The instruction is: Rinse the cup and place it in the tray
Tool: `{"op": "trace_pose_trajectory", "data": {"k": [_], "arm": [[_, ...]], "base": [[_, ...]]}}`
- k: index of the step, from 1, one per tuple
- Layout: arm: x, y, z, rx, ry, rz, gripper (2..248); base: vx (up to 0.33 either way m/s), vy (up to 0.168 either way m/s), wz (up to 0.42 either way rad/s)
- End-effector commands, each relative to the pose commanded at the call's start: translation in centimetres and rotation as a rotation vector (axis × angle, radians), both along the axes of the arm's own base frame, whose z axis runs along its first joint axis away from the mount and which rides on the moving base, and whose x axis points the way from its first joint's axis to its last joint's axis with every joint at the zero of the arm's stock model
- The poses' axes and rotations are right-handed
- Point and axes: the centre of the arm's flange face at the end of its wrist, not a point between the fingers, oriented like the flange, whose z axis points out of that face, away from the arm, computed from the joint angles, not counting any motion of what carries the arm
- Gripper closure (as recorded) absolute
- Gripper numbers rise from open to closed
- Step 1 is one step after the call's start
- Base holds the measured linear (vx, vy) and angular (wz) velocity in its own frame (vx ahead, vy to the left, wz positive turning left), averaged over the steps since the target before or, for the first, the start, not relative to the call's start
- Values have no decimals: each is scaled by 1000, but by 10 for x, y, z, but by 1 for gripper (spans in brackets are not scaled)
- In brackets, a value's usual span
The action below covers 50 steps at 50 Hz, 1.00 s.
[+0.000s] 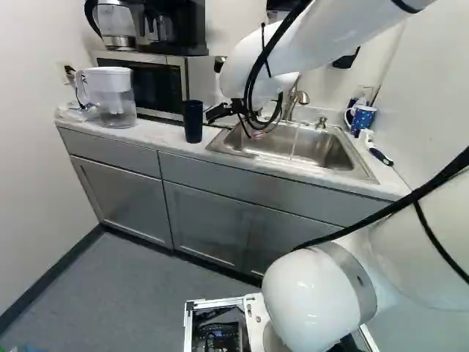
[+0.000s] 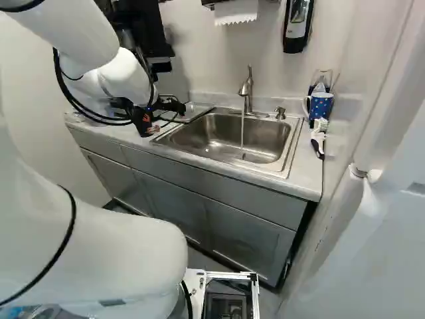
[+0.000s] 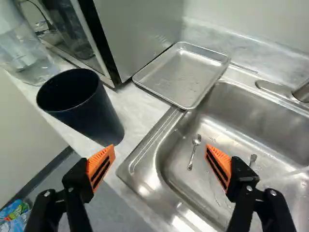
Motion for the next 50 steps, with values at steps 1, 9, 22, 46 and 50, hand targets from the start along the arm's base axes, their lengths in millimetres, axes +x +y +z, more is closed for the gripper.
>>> {"op": "trace_pose_trajectory", "data": {"k": [1, 9, 22, 46, 50], "arm": [[-1, 1, 0, 0, 0, 4, 3], [-3, 13, 0, 0, 0, 35, 3], [0, 33, 1, -1, 4, 81, 3], [5, 71, 3, -4, 11, 162, 3], [7, 74, 3, -4, 11, 170, 3]], "base": [[0, 0, 0], [0, 0, 0], [0, 0, 0], [0, 0, 0], [0, 0, 0]]}}
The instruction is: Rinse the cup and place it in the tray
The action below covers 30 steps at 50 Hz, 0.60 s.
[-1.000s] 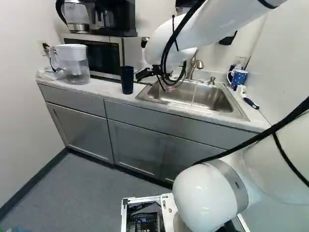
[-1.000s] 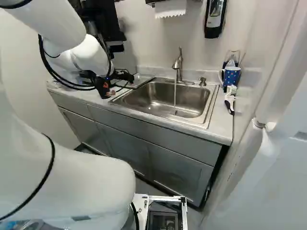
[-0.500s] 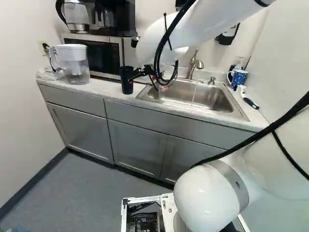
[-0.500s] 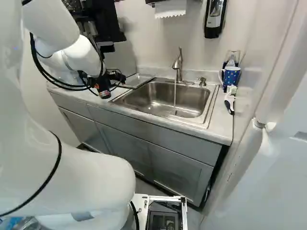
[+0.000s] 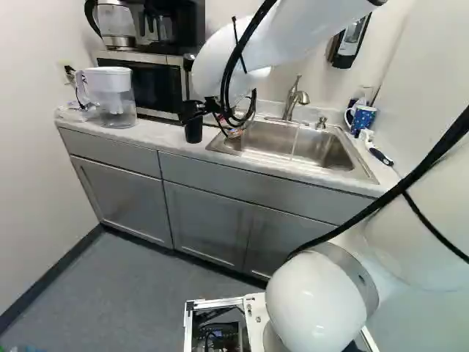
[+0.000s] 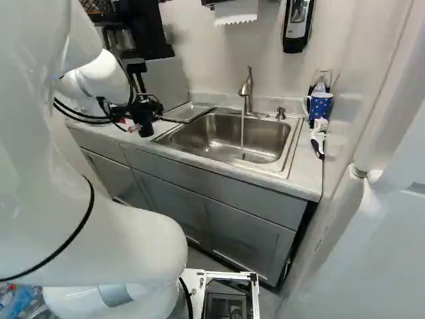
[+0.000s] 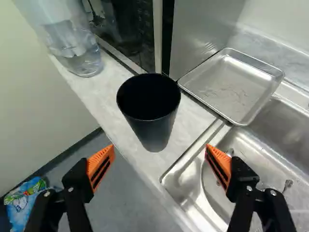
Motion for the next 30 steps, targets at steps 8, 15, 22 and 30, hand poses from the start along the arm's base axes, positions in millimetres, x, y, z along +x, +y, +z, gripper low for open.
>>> {"op": "trace_pose_trajectory", "data": {"k": [8, 15, 22, 30], "arm": [[2, 7, 0, -1, 1, 14, 3], [4, 15, 1, -1, 3, 28, 3], [6, 20, 1, -2, 4, 38, 3], [6, 20, 1, -2, 4, 38, 3]], "base": [[0, 0, 0], [0, 0, 0], [0, 0, 0], [0, 0, 0]]}}
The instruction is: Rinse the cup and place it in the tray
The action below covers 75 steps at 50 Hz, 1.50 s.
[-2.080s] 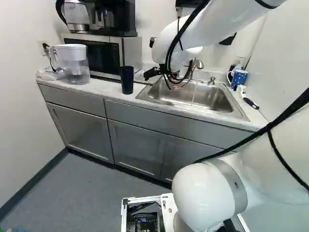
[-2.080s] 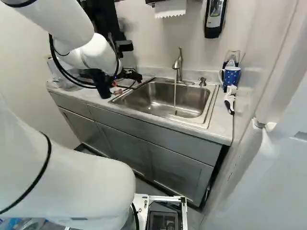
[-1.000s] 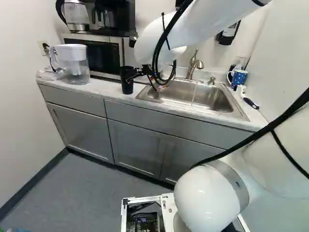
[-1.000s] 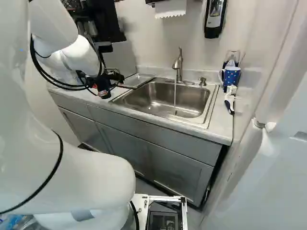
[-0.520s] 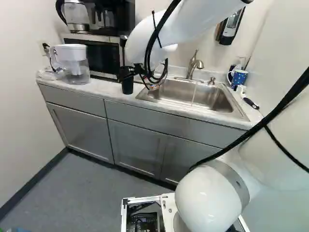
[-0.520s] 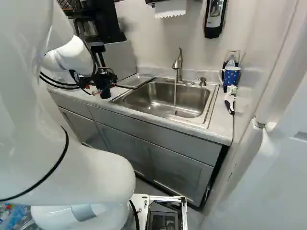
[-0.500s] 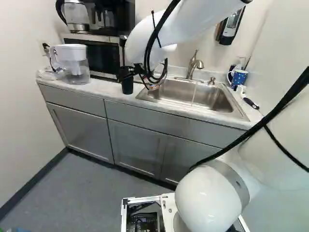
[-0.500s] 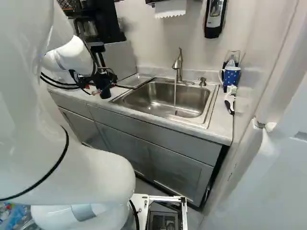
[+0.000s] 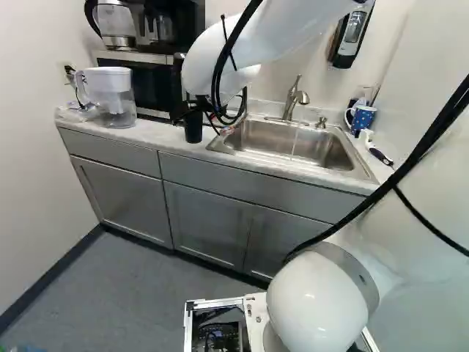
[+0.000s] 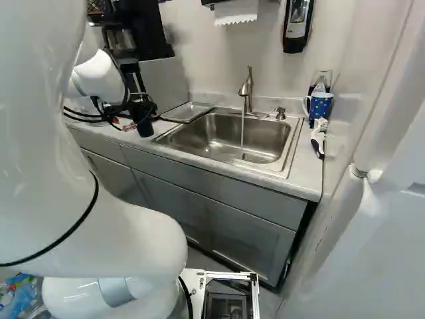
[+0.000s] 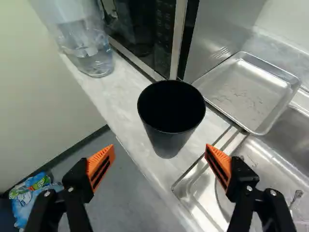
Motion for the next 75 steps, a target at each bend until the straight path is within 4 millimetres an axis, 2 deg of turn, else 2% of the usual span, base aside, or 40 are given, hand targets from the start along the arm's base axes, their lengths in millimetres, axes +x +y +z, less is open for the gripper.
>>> {"op": "trace_pose_trajectory", "data": {"k": [32, 75], "arm": [[2, 1, 2, 16, -33, 0, 3], [20, 10, -34, 29, -60, 0, 3]], "base": [[0, 0, 0], [0, 0, 0]]}}
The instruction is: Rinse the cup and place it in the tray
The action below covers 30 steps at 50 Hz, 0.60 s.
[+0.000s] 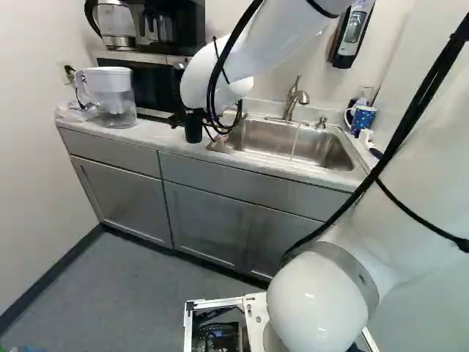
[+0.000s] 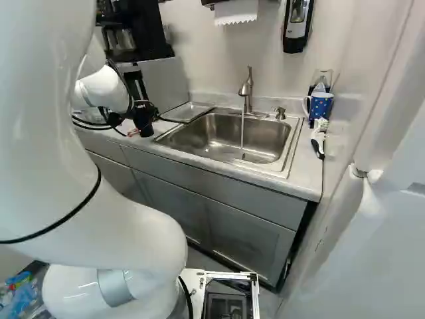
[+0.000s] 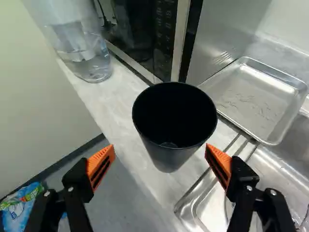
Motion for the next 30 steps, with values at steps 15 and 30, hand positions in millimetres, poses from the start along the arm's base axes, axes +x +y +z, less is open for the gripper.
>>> {"op": "trace_pose_trajectory", "data": {"k": [15, 30], "arm": [[7, 3, -12, 9, -18, 0, 3], [11, 5, -25, 18, -37, -1, 3]], "base": [[0, 0, 0], [0, 0, 0]]}}
